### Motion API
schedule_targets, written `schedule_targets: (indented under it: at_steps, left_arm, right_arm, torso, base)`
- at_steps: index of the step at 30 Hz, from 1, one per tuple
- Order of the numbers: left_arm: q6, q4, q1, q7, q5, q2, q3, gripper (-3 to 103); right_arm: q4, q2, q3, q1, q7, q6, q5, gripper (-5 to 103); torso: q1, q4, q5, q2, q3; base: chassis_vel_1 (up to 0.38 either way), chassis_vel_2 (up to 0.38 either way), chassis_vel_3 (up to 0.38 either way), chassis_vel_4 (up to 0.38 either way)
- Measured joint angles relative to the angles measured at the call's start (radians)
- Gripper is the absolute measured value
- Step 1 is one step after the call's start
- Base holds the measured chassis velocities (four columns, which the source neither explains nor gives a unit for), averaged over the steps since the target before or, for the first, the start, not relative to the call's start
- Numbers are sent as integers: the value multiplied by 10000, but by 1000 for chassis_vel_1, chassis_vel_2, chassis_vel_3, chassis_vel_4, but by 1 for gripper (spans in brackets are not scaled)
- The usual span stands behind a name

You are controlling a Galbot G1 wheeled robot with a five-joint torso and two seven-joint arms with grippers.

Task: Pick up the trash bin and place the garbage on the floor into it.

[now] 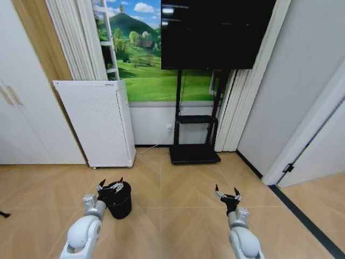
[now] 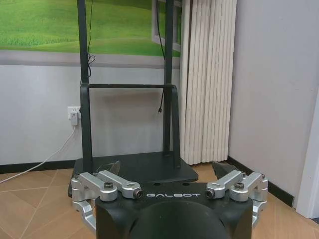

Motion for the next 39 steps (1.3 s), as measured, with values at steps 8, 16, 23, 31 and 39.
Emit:
schedule_targets:
  at_steps: [8, 16, 23, 31, 39]
  left_arm:
    - [-1, 13, -11, 4, -100, 61, -12, 100]
    - [2, 8, -20, 7, -189, 120, -70, 100]
    - [5, 15, -94, 2, -228, 77, -79, 100]
    - [36, 22, -72, -4, -328, 6, -74, 100]
    - [82, -49, -67, -379, -445, -18, 33, 100]
  right_arm:
    - [55, 12, 16, -41, 10, -61, -34, 100]
    - [94, 58, 7, -34, 13, -108, -74, 100]
    - [106, 78, -30, -13, 16, -159, -118, 100]
    - [91, 48, -33, 11, 13, -204, -110, 100]
    - [80, 2, -33, 32, 0, -353, -55, 100]
  torso:
    - [134, -1, 0, 342, 209]
    - [224, 0, 0, 584, 361]
    - [364, 0, 0, 935, 573]
    - [527, 0, 0, 1347, 822]
    - [663, 0, 0, 1677, 1015]
  base:
    - [0, 0, 0, 0]
    - [0, 0, 0, 0]
    - [0, 0, 0, 0]
    - [0, 0, 0, 0]
    - [0, 0, 0, 0]
